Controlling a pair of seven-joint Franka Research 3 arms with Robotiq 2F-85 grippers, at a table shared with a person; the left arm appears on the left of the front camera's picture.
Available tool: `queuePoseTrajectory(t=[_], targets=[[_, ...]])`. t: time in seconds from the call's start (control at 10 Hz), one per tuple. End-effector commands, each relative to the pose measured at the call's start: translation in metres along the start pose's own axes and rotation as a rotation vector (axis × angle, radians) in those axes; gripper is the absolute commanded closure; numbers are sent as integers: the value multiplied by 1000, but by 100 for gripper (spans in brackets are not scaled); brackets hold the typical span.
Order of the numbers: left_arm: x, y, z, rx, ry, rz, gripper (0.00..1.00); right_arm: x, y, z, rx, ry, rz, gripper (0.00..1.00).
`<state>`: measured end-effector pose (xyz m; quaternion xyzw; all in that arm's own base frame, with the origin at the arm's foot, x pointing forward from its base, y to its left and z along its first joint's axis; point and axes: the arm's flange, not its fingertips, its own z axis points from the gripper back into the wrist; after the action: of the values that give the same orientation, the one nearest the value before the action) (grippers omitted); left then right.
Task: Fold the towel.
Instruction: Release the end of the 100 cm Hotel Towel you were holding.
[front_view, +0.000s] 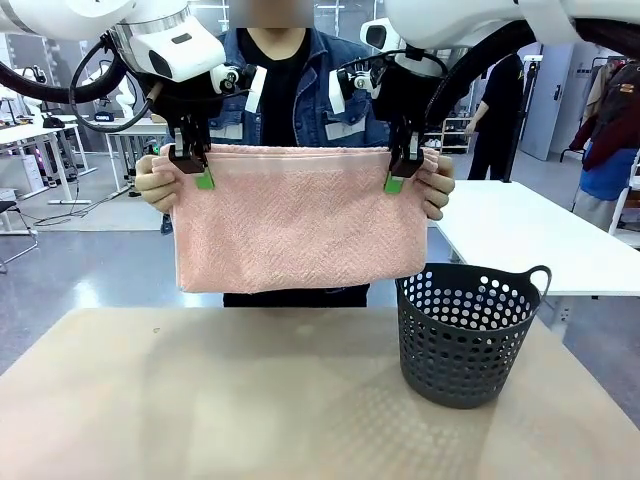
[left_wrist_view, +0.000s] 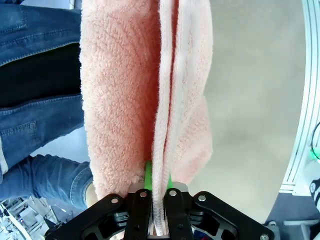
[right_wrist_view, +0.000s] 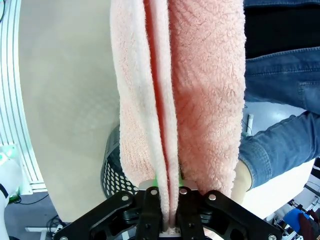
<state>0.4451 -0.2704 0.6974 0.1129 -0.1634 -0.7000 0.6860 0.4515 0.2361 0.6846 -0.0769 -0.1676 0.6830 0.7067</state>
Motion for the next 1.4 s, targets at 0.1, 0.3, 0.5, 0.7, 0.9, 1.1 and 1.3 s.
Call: queuePoseTrajectory(t=[0.1,0.3,0.5,0.7,0.9,1.1,1.3], targets=[[-1,2,2,9,10,-8,100,-2,-1,1,-3,2,0,100],[-1,2,2,9,10,-8,100,-2,-1,1,-3,2,0,100],[-1,2,2,9,10,-8,100,-2,-1,1,-3,2,0,100],[-1,2,2,9,10,-8,100,-2,-1,1,-3,2,0,100],[0,0,0,0,0,0,95,0,0,0,0,0,0,96],[-3,-1,4,10,-25,10,59,-5,1,3,13,-11,-25,60],[-7,1,12,37,-20,80,55,-11,-2,14,-2,-8,-87,56]])
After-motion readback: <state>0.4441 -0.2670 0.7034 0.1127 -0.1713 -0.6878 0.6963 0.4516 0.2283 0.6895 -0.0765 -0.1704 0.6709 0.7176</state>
